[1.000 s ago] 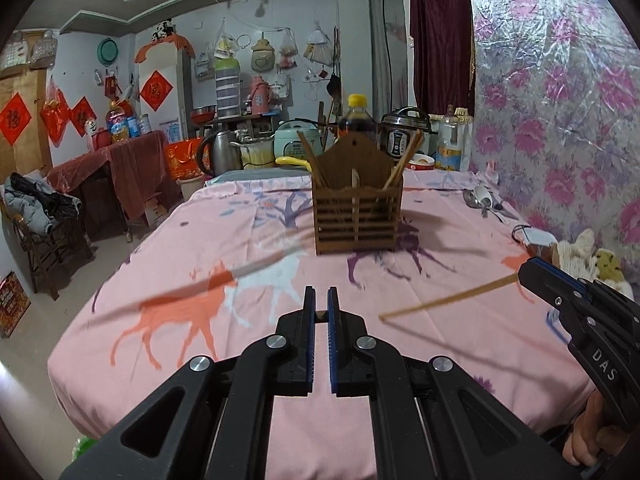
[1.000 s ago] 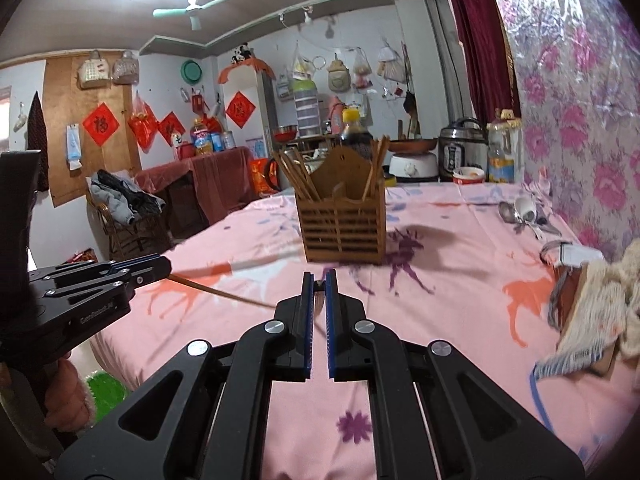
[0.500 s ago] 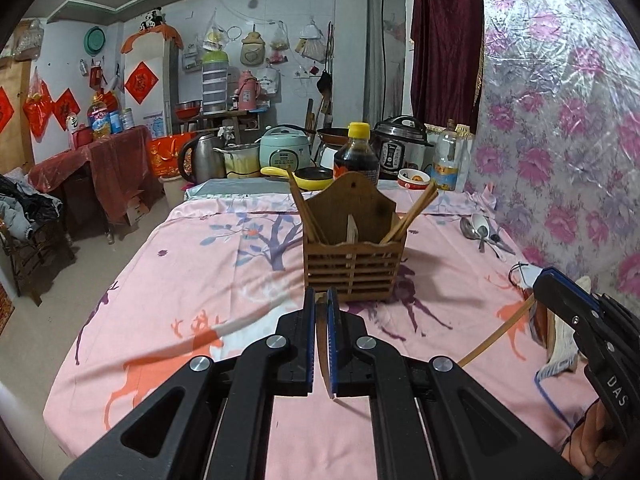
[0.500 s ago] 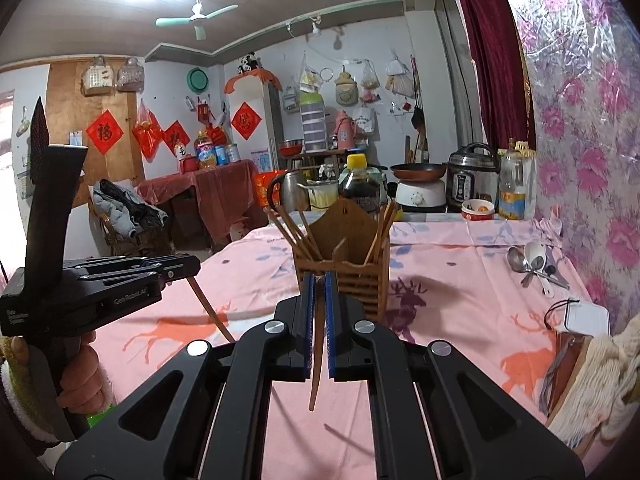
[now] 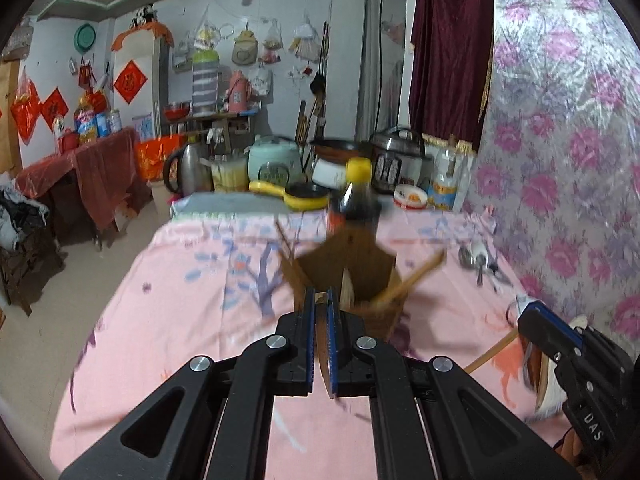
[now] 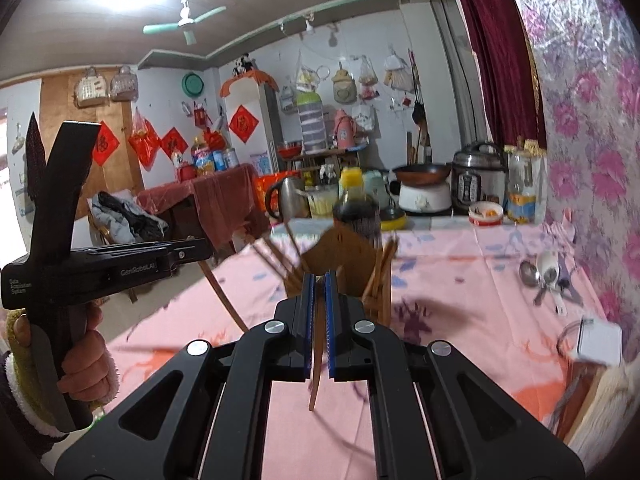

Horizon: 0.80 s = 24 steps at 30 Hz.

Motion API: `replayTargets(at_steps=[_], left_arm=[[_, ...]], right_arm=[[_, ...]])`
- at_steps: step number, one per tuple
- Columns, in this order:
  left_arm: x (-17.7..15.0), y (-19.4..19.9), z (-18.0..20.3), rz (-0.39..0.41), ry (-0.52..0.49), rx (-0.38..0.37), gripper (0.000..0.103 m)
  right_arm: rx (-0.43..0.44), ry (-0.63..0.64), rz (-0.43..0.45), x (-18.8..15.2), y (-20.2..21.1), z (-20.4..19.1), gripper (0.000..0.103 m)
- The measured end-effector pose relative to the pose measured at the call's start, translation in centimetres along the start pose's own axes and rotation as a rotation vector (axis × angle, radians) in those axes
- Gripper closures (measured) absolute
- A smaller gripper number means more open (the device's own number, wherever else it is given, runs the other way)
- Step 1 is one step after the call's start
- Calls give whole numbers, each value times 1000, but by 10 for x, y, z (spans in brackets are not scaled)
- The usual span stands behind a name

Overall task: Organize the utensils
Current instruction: 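Lower the chopstick into the slatted holder with the right tool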

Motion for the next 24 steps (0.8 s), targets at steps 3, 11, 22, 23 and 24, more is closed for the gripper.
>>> replayTargets(at_steps=[3, 11, 22, 23, 24], left_arm=[[37, -2, 5, 48, -8, -2, 97], [104, -32, 18, 123, -24, -3, 97], [52, -118, -16, -29, 37, 38, 59], [49, -119, -20, -34, 42, 41, 59], [47, -118, -25, -35, 54, 43, 59]], right_arm=[[1, 15, 49, 35, -7, 2, 97], [-36, 57, 145, 96, -46, 15, 97], [-54, -20, -16, 46, -130, 56, 91], [-58, -20, -9, 47, -129, 56, 90], [-62, -18, -1, 50, -126, 56, 89]])
Point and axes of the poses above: each gripper's, at about its wrist camera, not at the fingertips, and y roughly against the way its jaws point, z to its right, x to its top, the point moved 8 cm from there along -y, roughly the way its jaws point, and after that the axes turned 2 degrees about x, right-handed, at the moved point
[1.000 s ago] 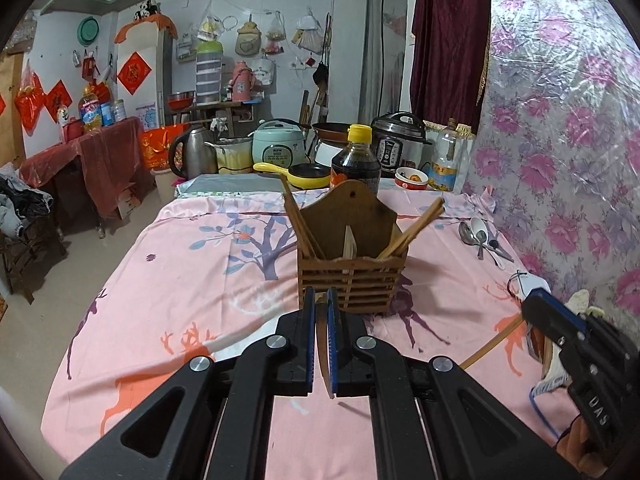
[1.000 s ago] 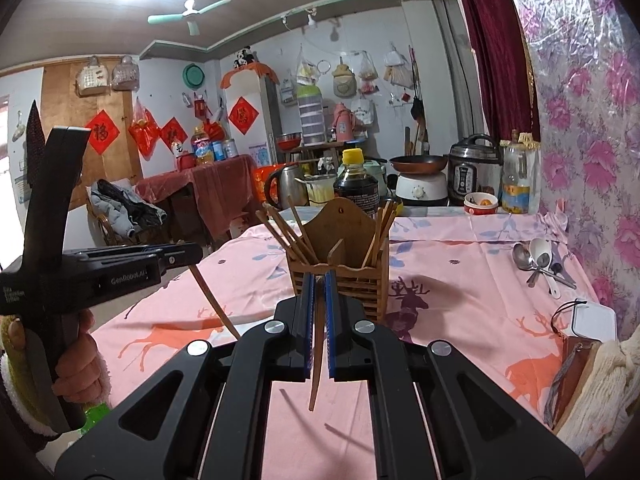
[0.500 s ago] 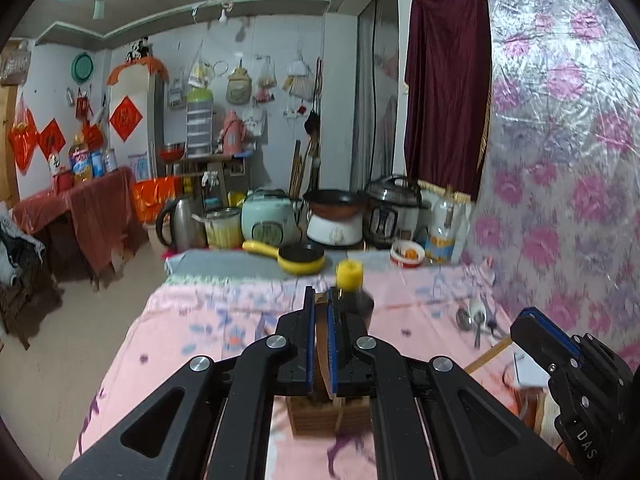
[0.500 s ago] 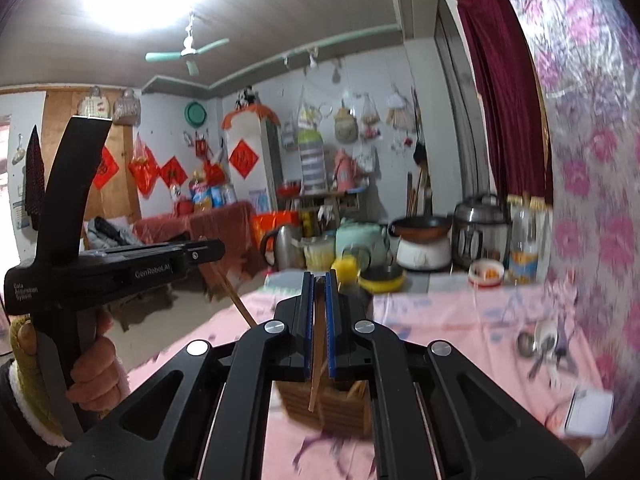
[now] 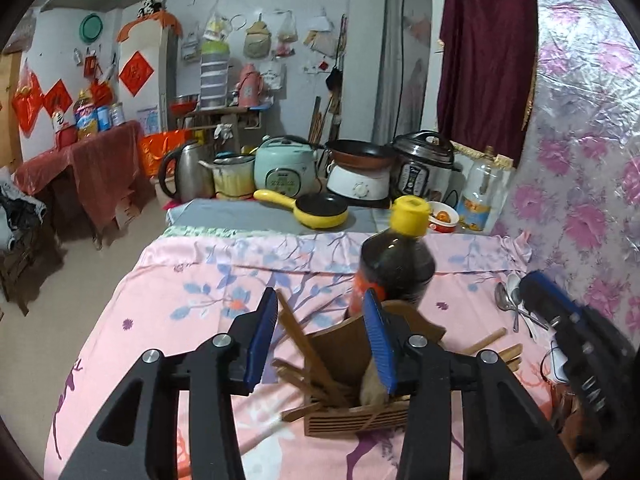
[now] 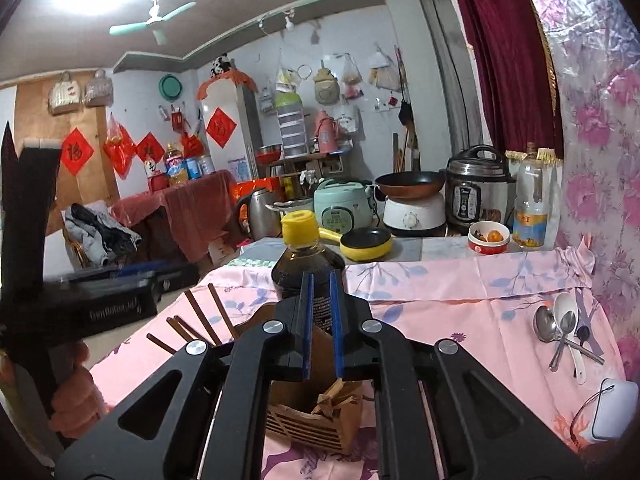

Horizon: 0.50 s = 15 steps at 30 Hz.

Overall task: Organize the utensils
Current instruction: 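Open the right tool and withdraw it from the holder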

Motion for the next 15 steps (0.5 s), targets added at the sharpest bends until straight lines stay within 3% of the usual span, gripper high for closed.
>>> replayTargets(at_steps=[3, 5, 11, 15], left_arm=[[0, 11, -12, 14, 30, 18, 52], [0, 20, -17, 28, 47, 28, 41], [-9, 65, -32, 65, 61, 102, 30], [-25, 95, -39, 75, 70, 142, 25]], right_arm=[[-6, 4, 22, 5, 13, -4, 84], [-10, 2, 36, 9, 22, -5, 80], [-26, 4, 77, 14, 63, -14, 65], [-29, -7, 101, 10, 95, -22, 60]])
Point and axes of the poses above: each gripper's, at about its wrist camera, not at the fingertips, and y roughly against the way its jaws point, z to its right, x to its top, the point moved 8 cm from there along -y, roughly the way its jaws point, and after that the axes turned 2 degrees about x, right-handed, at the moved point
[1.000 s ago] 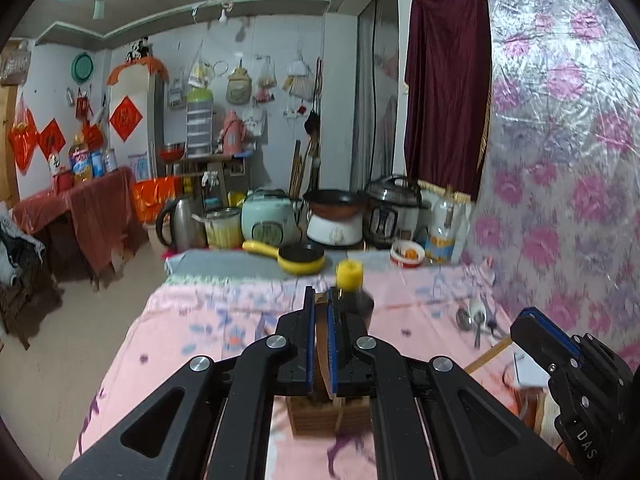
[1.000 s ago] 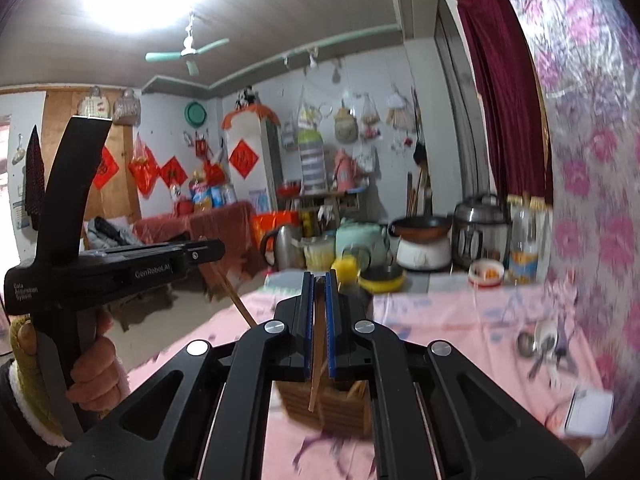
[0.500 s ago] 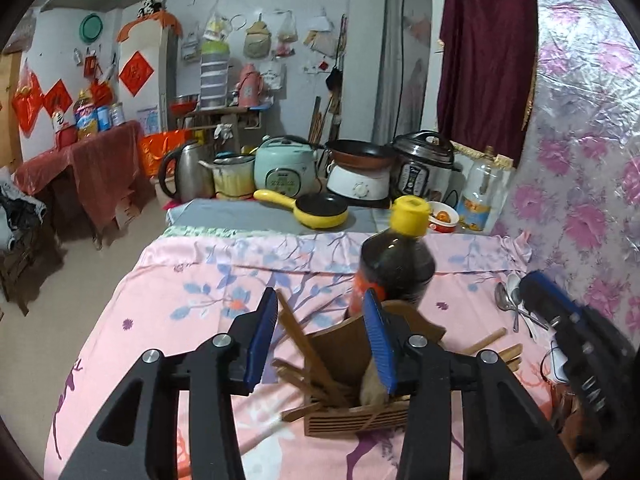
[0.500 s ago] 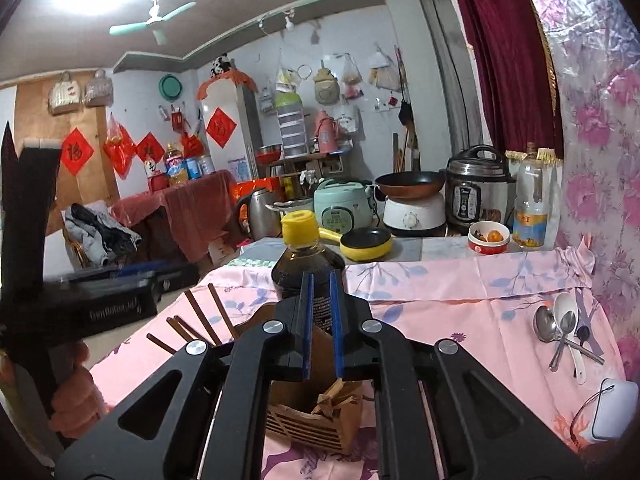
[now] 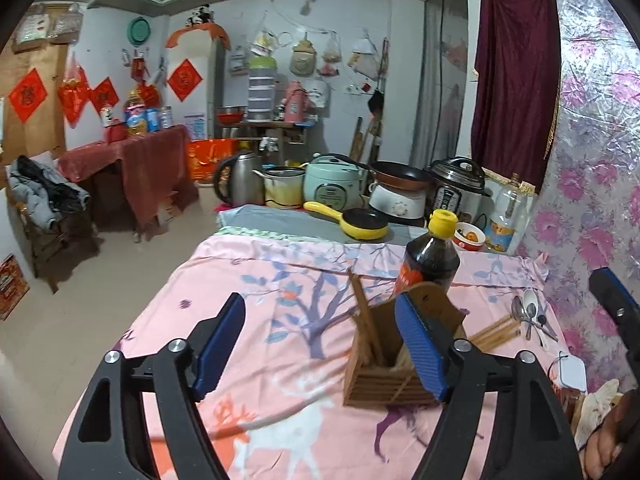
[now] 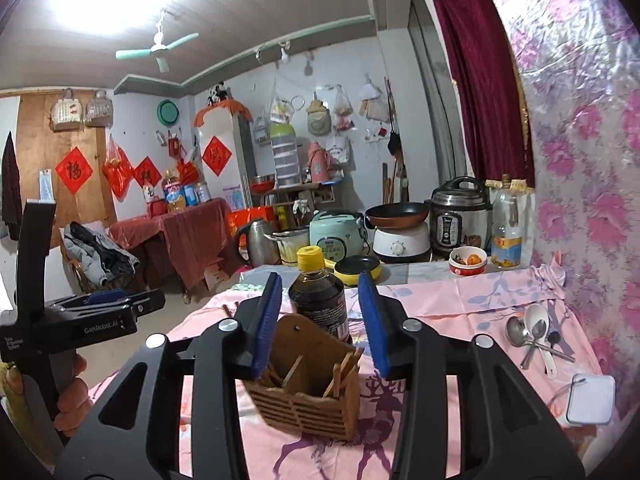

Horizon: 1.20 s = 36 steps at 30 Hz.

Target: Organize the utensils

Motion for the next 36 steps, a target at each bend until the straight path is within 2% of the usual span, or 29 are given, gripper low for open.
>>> replayTargets(at_steps=[5, 15, 20, 24, 26, 29, 36], left_arm=[[-24, 37, 0, 19, -16, 36, 16], [-87, 115, -1, 36, -12, 85, 8], [-131, 162, -12, 44, 32, 113, 6], [-167, 195, -20, 38, 46, 127, 6], [-182, 208, -24, 34, 39, 135, 6], [-186, 219, -26, 61, 22, 153, 6], [-189, 206, -30, 52, 18, 180, 6]], right_arm=[[-1, -6, 13, -9, 41, -11, 54], [-20, -17, 59, -42, 137, -32, 45], [-44, -22, 60, -73, 188, -43, 25], [-113, 25, 64, -99, 228, -55, 10], [-128, 65, 72, -104, 238, -61, 7], [-141, 111, 76, -106, 244, -67, 7], [-145, 9, 31, -115, 227, -51, 7]])
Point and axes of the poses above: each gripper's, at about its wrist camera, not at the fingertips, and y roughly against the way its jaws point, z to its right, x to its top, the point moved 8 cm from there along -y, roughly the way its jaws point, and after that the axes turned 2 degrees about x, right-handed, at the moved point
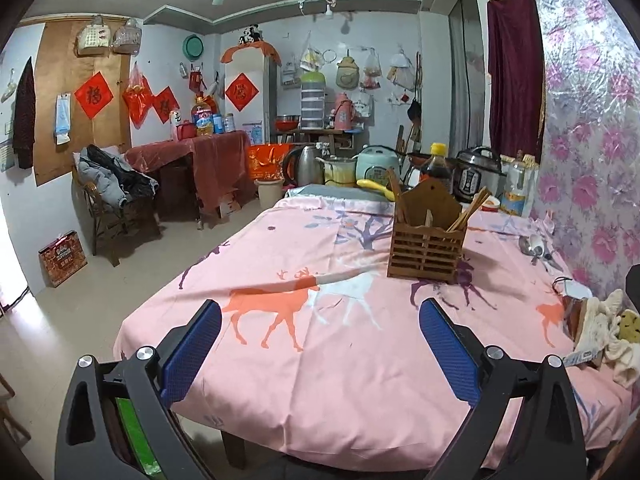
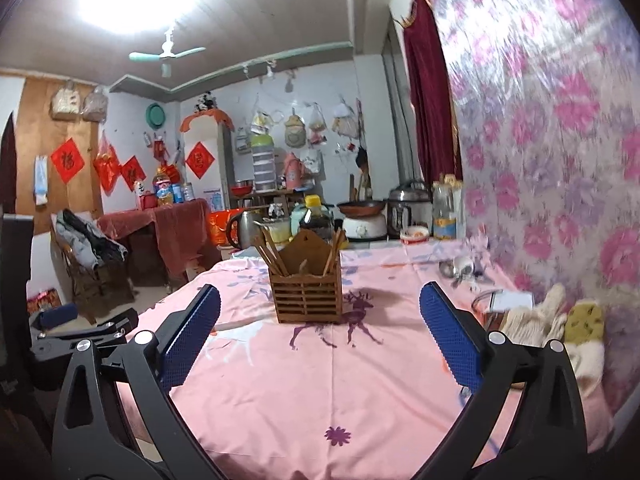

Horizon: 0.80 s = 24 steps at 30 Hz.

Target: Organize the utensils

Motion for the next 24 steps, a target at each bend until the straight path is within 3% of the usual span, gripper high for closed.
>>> replayTargets(at_steps=[11, 17, 24], left_arm=[[2, -38, 16, 13, -46, 34, 6], [-8, -56, 21, -26, -58, 21, 6], [9, -61, 24, 9, -47, 37, 6]], right_arm=[[3, -66, -147, -38, -63, 11, 7], [-5, -79, -187, -52, -79, 16, 7], [-7, -36, -168, -28, -93, 5, 7]])
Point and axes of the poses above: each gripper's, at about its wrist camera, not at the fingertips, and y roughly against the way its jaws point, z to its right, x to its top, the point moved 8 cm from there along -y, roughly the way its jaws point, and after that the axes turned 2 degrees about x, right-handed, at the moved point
